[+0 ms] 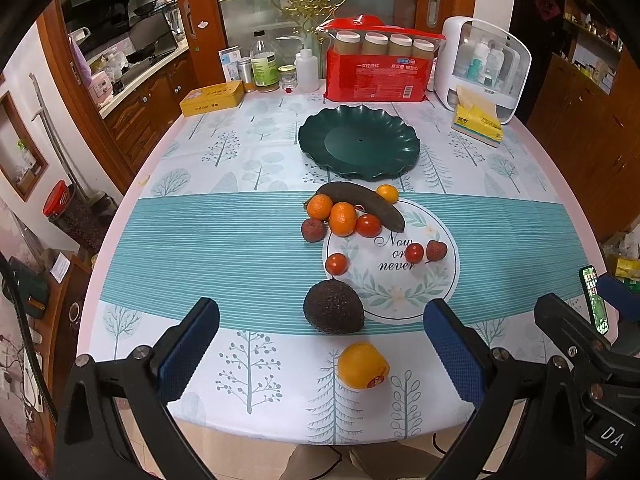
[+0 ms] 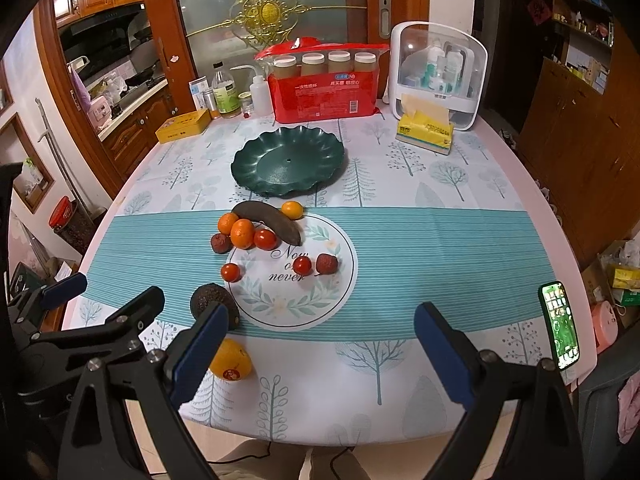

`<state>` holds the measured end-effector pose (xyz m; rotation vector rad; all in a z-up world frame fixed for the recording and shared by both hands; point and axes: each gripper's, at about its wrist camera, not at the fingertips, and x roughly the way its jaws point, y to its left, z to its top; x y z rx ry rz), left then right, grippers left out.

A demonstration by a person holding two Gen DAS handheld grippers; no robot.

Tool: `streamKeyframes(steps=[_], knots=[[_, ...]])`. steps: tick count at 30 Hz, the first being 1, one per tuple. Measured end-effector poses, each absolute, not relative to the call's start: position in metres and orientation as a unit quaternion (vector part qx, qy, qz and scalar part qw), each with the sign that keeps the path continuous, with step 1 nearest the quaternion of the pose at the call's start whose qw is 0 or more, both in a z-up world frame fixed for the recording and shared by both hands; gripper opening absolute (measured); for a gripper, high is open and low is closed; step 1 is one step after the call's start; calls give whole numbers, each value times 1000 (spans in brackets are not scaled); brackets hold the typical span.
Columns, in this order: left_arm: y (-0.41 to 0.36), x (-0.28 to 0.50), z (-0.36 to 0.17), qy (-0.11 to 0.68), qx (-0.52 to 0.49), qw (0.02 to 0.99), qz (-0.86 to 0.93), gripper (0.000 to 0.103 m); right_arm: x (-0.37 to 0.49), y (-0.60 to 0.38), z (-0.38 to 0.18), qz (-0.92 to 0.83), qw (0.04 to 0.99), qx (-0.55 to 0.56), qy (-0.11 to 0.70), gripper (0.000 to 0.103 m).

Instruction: Organize fruits

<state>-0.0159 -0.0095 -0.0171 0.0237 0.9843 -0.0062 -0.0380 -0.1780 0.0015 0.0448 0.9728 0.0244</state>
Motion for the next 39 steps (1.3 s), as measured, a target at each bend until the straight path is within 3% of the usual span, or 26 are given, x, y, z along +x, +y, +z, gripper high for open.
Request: streamKeyframes(steps=[39], knots=[[0, 2, -6, 473, 16, 881, -11, 102, -28, -168, 10, 2, 887, 12, 461, 95]])
